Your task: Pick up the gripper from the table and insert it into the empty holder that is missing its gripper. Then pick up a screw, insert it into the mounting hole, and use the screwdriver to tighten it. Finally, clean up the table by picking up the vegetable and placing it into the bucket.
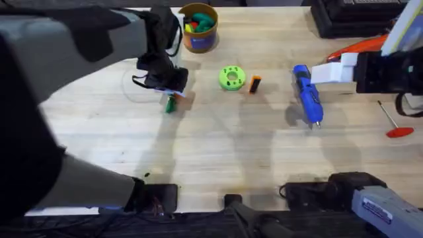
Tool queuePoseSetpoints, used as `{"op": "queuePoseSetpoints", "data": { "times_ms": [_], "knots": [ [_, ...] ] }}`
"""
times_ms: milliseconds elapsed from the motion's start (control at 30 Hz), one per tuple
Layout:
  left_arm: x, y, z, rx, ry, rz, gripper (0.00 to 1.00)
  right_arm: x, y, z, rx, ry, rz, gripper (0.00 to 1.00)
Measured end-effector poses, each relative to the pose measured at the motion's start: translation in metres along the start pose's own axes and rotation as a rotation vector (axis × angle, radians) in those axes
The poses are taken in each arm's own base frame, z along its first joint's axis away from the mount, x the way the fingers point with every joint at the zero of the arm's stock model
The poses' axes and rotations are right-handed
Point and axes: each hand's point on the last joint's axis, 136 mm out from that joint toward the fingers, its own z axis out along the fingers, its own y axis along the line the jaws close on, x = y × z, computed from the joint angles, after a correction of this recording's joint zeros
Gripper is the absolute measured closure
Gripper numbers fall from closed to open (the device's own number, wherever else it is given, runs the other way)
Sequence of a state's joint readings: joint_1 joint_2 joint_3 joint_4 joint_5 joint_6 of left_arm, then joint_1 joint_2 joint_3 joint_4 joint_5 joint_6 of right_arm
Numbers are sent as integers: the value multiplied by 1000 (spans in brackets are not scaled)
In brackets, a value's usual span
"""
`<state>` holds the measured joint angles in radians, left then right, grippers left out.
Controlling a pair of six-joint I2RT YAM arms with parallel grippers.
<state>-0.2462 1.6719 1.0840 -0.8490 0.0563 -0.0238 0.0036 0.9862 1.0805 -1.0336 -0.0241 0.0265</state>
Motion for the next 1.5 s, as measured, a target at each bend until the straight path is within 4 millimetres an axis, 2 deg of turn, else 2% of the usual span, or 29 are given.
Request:
{"op": "queuePoseSetpoints", "data": {
  "times_ms": [100, 367, 600, 767, 1167, 1200, 1367, 1400, 1500],
  "knots": [
    [-4, -1, -23, 2, -69, -2, 987, 0, 0, 0, 0, 0, 0, 10],
    [1, -6, -115, 10, -326, 4, 987, 0, 0, 0, 0, 0, 0, 10],
    [9, -9, -169, 16, -513, 15, 987, 0, 0, 0, 0, 0, 0, 10],
    [14, -10, -184, 17, -565, 17, 987, 0, 0, 0, 0, 0, 0, 10],
    [17, -10, -184, 17, -556, 17, 987, 0, 0, 0, 0, 0, 0, 10],
    [17, -10, -184, 17, -556, 16, 935, 0, 0, 0, 0, 0, 0, 10],
    [17, -10, -184, 18, -557, 14, 161, 0, 0, 0, 0, 0, 0, 10],
    [17, -10, -184, 19, -557, 9, 51, 0, 0, 0, 0, 0, 0, 10],
    [17, -10, -184, 19, -557, 10, 16, 0, 0, 0, 0, 0, 0, 10]
  ]
}}
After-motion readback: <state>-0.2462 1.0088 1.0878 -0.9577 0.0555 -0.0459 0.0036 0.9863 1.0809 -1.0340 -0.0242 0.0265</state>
